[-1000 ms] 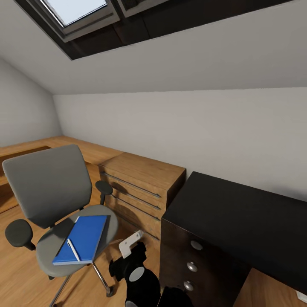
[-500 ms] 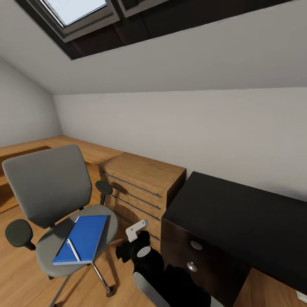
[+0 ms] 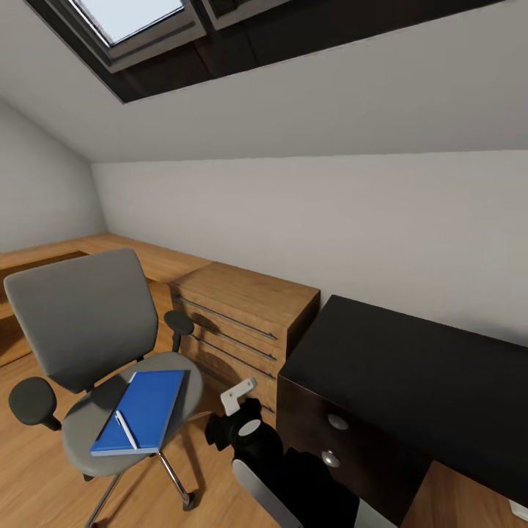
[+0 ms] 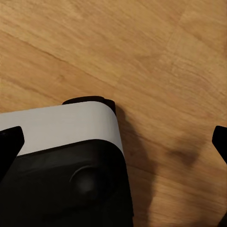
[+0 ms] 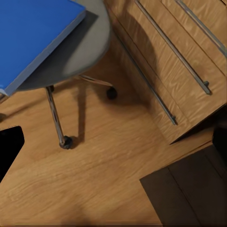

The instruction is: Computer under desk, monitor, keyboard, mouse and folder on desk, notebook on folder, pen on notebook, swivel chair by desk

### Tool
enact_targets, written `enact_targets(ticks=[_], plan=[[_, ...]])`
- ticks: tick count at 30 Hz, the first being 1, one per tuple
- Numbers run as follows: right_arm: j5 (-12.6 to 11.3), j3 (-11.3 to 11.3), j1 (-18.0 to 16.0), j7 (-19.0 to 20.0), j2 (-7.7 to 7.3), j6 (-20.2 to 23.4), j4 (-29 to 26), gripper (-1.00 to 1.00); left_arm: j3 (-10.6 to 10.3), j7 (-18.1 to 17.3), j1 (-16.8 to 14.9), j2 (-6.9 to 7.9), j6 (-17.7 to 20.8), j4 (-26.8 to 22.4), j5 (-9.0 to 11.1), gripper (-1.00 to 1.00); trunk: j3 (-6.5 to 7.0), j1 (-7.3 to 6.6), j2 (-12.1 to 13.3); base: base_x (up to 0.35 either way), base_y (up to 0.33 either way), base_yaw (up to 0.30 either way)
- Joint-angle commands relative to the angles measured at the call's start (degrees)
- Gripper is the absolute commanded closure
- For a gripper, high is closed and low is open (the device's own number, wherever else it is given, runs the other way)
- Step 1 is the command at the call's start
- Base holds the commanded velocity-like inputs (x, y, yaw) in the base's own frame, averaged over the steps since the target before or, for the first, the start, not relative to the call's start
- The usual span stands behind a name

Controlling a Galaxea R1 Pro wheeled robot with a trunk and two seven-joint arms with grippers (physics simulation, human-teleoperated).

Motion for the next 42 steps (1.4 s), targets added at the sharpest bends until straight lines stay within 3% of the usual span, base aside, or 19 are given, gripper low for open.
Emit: enact_targets(ticks=[1,15,18,19,36,42], plan=[[-0.57,0.12,-0.07,-0.59,0.00,0.09,0.29,-1.00,-0.05,0.33,0.04,0.03,0.02,-0.18,0.38,-1.00,-0.05,0.00,-0.03,0.000,0.000,0.000],[0.59,3.00,3.83,-4.45,-0.21,2.70,-2.29,-1.00,-0.10,-0.25,0.37,1.25,0.62,0.54,2.41,-1.00,-1.99,2.64,-4.84,0.000,0.000,0.120],[0.62,3.06,4.80,-5.41,-0.22,2.80,-3.25,-1.00,-0.13,-0.27,0.38,1.30,0.66,0.56,2.48,-1.00,-2.45,3.30,-6.05,0.000,0.000,0.218],[0.62,3.06,6.13,-8.47,-0.22,2.80,-10.86,-1.00,-0.13,-0.27,0.38,1.30,0.66,0.56,2.48,-1.00,-2.60,3.51,-6.45,0.000,0.000,0.222],[0.65,2.37,6.32,-8.72,-0.24,2.95,-11.41,-1.00,-0.17,-0.29,0.39,1.35,0.69,0.59,2.56,-1.00,-5.20,7.25,-13.27,0.000,0.000,0.232],[0.65,1.17,6.33,-8.68,-0.26,3.00,-11.44,-1.00,-0.20,-0.29,0.39,1.35,0.69,0.59,2.56,-1.00,-5.03,7.25,-13.27,0.000,0.000,0.195]])
